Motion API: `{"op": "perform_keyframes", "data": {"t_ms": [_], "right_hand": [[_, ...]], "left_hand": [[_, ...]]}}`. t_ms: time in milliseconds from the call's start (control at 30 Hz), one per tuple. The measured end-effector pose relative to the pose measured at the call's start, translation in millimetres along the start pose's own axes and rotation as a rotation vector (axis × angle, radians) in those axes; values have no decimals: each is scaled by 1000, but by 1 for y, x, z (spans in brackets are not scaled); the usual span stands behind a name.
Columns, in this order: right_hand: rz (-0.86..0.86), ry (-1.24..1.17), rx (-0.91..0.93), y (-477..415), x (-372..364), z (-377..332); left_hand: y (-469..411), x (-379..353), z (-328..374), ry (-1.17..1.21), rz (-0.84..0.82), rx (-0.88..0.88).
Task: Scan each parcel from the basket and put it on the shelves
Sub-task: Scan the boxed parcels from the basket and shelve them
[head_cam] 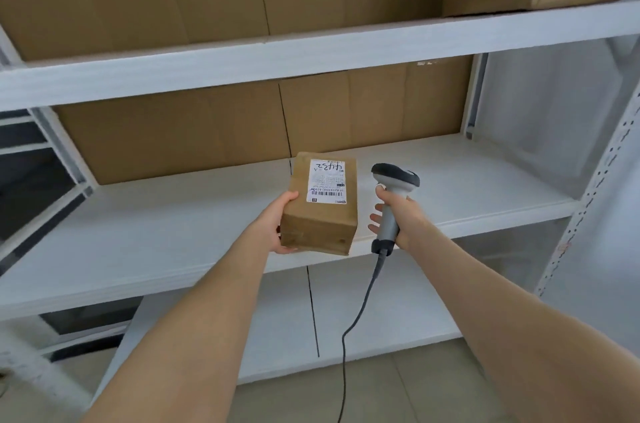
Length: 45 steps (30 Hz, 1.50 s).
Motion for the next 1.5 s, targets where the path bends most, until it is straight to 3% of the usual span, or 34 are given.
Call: {"op": "perform_keyframes", "data": {"t_ms": [367,733,867,1033,1067,1167,1233,1333,1400,1500], "right_hand": [[-150,19,-75,-31,-87,23],[-1,87,-17,-94,-168,38],[64,183,27,-115,-196,42],[83,251,18,-125,-212,46],[85,258,13,-125,-211,47],[89,244,-4,-127,-210,46],[130,232,-12,-126,-208,42],[185,244,-13,-122,-205,37],[193,243,-17,-118,-203,34],[175,217,-33,-113,-200,32]], "left_hand": [[-33,74,25,20,160,28],[-116,167,78,-175,158,75],[-151,182,101,-169,177,-11],[-188,181,136,-207,273,-280],[-193,179,141,-303,282,-325],[-187,160,156,-934,290,-514],[-174,134,154,-1240,142,-602],[-162,96,129,-1571,-93,-632],[-157,85,113,-1738,-123,-667],[-149,85,114,-1765,-137,-767]]}}
Point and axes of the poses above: each hand's wrist, its own y-axis away from the middle knuckle, its own x-axis out of the back of the hand, z = x × y, the point moved 5 cm from there along -y, towards the middle knuckle, and after that the axes turned 3 degrees about z, right-handed, at the moved point
